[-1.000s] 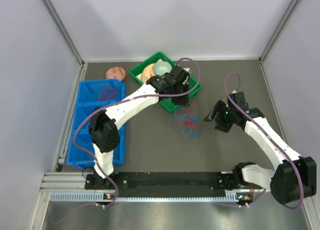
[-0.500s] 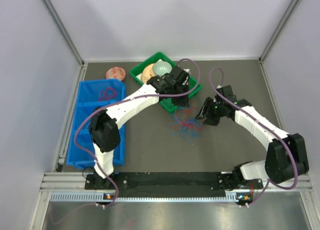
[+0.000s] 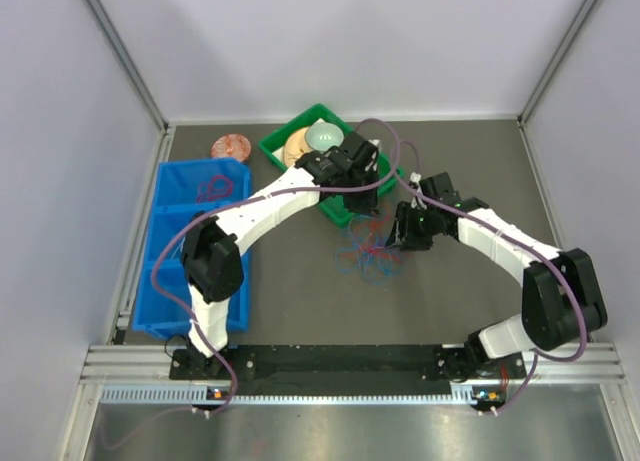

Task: Untangle the cables

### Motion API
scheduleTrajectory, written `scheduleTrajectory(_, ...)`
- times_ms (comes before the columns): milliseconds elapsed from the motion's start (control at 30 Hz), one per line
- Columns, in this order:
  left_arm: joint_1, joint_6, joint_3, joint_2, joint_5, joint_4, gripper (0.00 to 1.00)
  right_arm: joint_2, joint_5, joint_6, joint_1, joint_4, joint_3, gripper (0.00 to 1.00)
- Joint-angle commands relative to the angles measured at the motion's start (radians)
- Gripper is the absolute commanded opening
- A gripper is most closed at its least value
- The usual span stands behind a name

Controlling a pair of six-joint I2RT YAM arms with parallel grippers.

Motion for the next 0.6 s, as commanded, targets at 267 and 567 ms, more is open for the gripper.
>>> scheduleTrajectory(267,0.023,0.002,0.045,0.017,0.035,0.037,0.0,0.066,-0.007,-0.036,0.037,0.076,0.026,0.22)
scheduleTrajectory(567,0.063,-0.004,0.042,0.0,0.049,0.039,0.0,-0.061,0.116,0.058,0.038,0.077,-0.017,0.0)
